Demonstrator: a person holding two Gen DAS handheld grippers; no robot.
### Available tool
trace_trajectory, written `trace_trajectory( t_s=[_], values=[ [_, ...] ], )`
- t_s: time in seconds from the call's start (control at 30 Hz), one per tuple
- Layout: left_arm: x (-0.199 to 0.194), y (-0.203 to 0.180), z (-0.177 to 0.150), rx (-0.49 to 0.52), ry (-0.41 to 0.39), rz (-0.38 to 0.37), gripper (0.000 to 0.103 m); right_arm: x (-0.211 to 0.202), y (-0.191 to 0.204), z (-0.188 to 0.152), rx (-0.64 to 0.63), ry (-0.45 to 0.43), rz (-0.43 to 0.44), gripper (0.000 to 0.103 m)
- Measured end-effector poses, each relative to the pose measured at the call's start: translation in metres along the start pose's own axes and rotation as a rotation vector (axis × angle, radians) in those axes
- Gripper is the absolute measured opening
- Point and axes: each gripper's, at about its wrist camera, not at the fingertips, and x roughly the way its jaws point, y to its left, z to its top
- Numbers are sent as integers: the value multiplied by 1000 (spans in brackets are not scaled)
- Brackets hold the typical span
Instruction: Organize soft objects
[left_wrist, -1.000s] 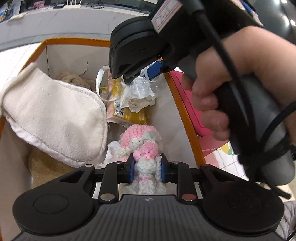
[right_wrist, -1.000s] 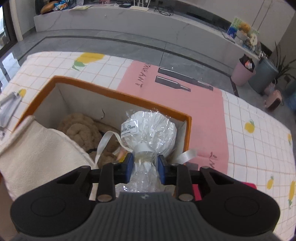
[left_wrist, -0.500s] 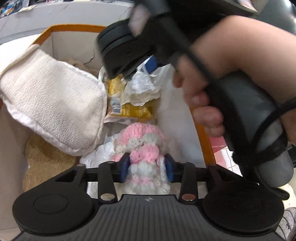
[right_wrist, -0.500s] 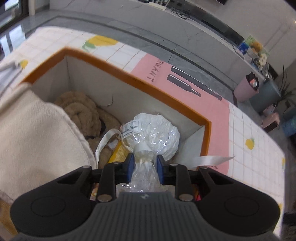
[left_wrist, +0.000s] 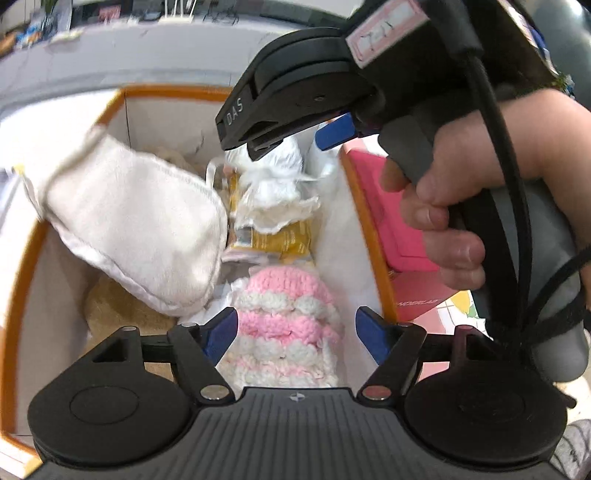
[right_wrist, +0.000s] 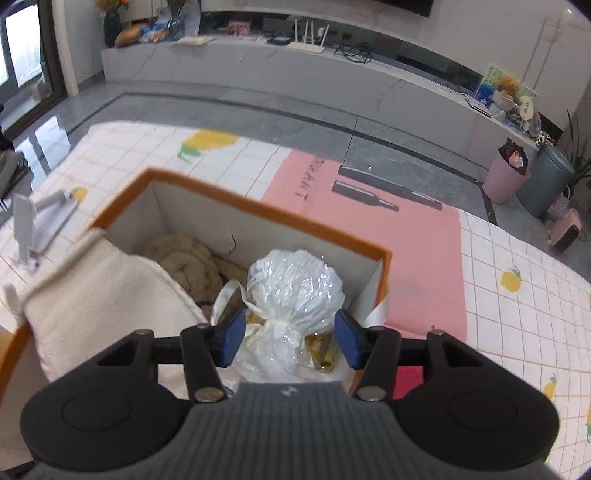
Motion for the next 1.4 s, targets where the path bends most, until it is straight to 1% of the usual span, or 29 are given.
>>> trace_trajectory(
  t_s=[0.1,0.23,0.33,0.4,0.43,0.5,0.53,0.63,0.7,0.8,0.83,0.9,1.03,1.1,1.17,1.3,1.4],
  values=[
    [-13,-17,1,38,-43,9,85,-19,-5,5,38,-25,4,55],
    [-38,-30,2,77,-125,33,85,-61,-18,12,90,-107,25,60],
    [-65,-45,0,144,-218,91,85,-103,-33,12,114,-201,10,67],
    [-86,-56,-6,210,-296,117,85,-137,-46,6,128,-285,-11,71],
    [-93,-61,-10,228,-338,132,85,-155,-55,2,142,-323,-21,73],
    [-106,-70,-23,209,-431,166,85,-191,-78,-15,205,-387,-43,76],
    [-114,-74,-28,196,-464,173,85,-209,-91,-27,249,-421,-53,77],
    [-138,-90,-46,164,-579,198,86,-250,-121,-77,353,-511,-58,81],
    [-149,-101,-55,158,-634,214,87,-265,-128,-113,374,-557,-97,83],
    [-157,-116,-65,155,-668,201,87,-268,-123,-164,366,-594,-166,89],
    [-160,-120,-69,147,-674,198,88,-266,-120,-180,369,-609,-180,99],
    [-164,-127,-77,135,-676,201,90,-256,-115,-210,378,-617,-184,100],
    [-164,-135,-98,163,-717,231,92,-231,-103,-257,363,-582,-159,100],
    [-158,-134,-107,160,-722,236,92,-222,-96,-276,349,-558,-146,100],
    [-151,-133,-114,156,-706,233,93,-217,-88,-293,333,-549,-127,100],
    [-140,-131,-131,171,-691,236,93,-211,-78,-310,259,-508,-63,100],
    [-130,-127,-139,146,-660,227,93,-213,-72,-323,266,-554,-43,100]
  ],
)
